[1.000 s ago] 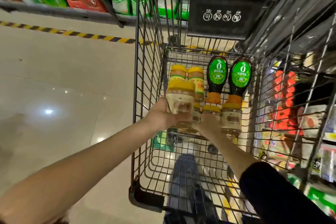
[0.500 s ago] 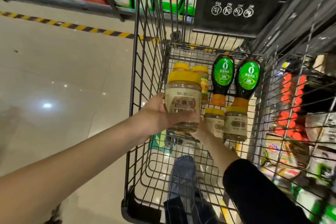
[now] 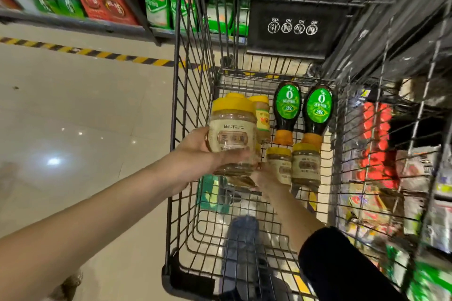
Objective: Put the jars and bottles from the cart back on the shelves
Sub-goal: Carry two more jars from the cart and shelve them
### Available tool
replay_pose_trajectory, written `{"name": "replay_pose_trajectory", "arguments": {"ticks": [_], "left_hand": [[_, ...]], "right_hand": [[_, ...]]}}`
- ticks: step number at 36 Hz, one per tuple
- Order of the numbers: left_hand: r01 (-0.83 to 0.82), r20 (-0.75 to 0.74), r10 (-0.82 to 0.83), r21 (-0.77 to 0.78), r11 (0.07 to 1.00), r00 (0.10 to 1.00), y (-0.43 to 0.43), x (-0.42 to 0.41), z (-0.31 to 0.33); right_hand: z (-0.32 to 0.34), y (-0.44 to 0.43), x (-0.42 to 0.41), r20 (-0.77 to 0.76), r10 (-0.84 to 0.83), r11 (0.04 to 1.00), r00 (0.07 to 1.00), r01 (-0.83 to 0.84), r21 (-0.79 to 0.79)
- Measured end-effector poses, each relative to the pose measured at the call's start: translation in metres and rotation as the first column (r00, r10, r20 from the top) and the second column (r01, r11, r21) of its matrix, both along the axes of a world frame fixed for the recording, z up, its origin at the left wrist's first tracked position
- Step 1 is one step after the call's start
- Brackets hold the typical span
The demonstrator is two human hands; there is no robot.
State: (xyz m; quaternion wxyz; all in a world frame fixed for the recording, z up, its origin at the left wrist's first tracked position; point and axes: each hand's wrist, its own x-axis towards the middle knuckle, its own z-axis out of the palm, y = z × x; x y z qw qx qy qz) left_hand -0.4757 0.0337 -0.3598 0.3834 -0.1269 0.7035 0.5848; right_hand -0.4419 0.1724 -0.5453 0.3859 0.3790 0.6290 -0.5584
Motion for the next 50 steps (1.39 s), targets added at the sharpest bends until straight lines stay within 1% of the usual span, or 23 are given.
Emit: {"name": "replay_pose_trajectory", "arguments": {"ticks": [2,5,9,12,13,16,20,26,29,31,33,36,41,44,49,50], "left_hand": [[-0.015,-0.013,0.014,-0.031,0.999,1.0,0.0,0.003,0.009],[-0.015,-0.038,0.012,-0.088,0.996,0.999,0.003,0.009,0.024],[-0.022,-0.064,0.016,-0.088,0.996,0.998,0.01,0.019,0.053],[-0.009,-0.095,0.001,-0.087,0.996,0.995,0.017,0.028,0.077],[-0.017,-0.112,0.008,-0.081,0.997,0.994,0.02,0.032,0.085],[-0.046,-0.184,0.033,-0.066,0.997,0.982,0.032,0.047,0.112],[-0.038,-0.285,0.029,-0.026,0.999,0.958,0.043,0.067,0.147],[0.028,-0.431,-0.035,-0.022,0.999,0.902,0.063,0.092,0.205],[0.053,-0.493,-0.049,-0.005,0.999,0.869,0.078,0.103,0.233],[0.071,-0.535,-0.051,0.017,0.997,0.843,0.089,0.111,0.25],[0.094,-0.57,-0.051,0.047,0.994,0.82,0.099,0.118,0.267],[0.175,-0.618,-0.086,0.085,0.981,0.782,0.114,0.126,0.291],[0.31,-0.696,-0.122,0.15,0.939,0.707,0.129,0.137,0.322],[0.388,-0.726,-0.155,0.165,0.907,0.67,0.133,0.142,0.331],[0.524,-0.751,-0.227,0.181,0.832,0.62,0.133,0.151,0.335],[0.55,-0.755,-0.246,0.177,0.816,0.608,0.131,0.156,0.336]], "right_hand": [[0.014,0.008,0.003,-0.038,-0.003,1.0,0.999,0.003,0.001],[0.046,0.024,0.008,-0.172,-0.083,0.996,0.982,0.083,-0.008],[0.095,0.047,0.015,-0.267,-0.088,0.99,0.96,0.055,-0.127],[0.128,0.062,0.018,-0.316,-0.126,0.991,0.94,0.103,-0.088],[0.142,0.066,0.02,-0.346,-0.162,0.985,0.924,0.133,-0.107],[0.188,0.084,0.03,-0.452,-0.237,0.972,0.86,0.211,-0.107],[0.245,0.108,0.054,-0.574,-0.257,0.966,0.778,0.224,-0.129],[0.337,0.143,0.094,-0.771,-0.189,0.964,0.609,0.266,-0.027],[0.378,0.158,0.117,-0.826,-0.186,0.951,0.532,0.308,-0.016],[0.404,0.166,0.134,-0.857,-0.163,0.937,0.49,0.35,0.022],[0.43,0.173,0.152,-0.884,-0.146,0.918,0.444,0.394,0.047],[0.465,0.179,0.181,-0.92,-0.11,0.892,0.376,0.445,0.075],[0.501,0.181,0.224,-0.957,-0.073,0.812,0.28,0.574,0.106],[0.512,0.173,0.25,-0.972,-0.078,0.74,0.223,0.666,0.093],[0.514,0.146,0.294,-0.985,-0.109,0.587,0.13,0.808,0.042],[0.514,0.137,0.303,-0.986,-0.112,0.555,0.123,0.831,0.041]]}}
